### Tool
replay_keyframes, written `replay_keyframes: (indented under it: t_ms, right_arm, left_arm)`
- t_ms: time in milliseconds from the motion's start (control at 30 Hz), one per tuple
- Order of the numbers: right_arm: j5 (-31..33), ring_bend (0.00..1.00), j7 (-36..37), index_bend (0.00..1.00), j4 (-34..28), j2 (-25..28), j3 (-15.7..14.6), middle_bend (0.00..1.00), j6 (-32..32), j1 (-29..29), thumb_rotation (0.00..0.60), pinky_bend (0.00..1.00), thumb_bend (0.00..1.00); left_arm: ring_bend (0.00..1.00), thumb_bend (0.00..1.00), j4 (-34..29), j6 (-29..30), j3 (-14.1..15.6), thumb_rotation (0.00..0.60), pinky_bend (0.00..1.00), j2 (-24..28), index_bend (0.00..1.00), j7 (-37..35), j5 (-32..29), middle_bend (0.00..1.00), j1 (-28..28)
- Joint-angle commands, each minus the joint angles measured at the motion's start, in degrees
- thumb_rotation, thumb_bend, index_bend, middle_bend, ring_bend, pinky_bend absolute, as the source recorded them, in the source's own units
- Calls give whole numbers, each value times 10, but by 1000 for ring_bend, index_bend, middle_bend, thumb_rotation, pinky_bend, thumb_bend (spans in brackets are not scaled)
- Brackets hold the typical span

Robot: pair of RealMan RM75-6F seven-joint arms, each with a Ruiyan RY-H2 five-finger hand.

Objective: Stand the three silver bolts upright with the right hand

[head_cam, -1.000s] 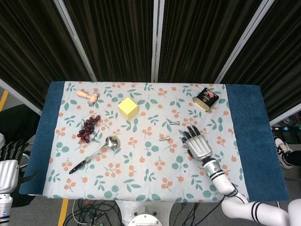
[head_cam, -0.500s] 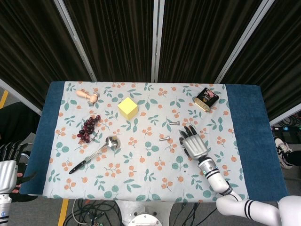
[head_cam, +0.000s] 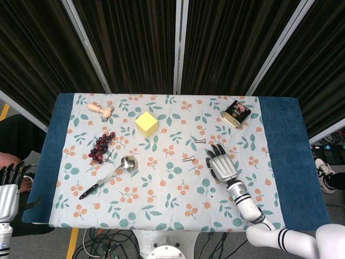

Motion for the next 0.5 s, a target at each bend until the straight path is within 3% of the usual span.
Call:
replay_keyframes:
  t_ms: [33,500]
  right_arm:
    - [-3,0,10,551,-5,4,0,232,7,-3,600,0,354]
    - [-22,0,154,592,-164,103,-11,257,-21,-19,600,0,376]
  left_arm:
    - [0,15,0,0,0,600,0,0,147,0,0,67,0]
    - [0,15,-13,2,0,600,0,4,147,17,4,67,-1]
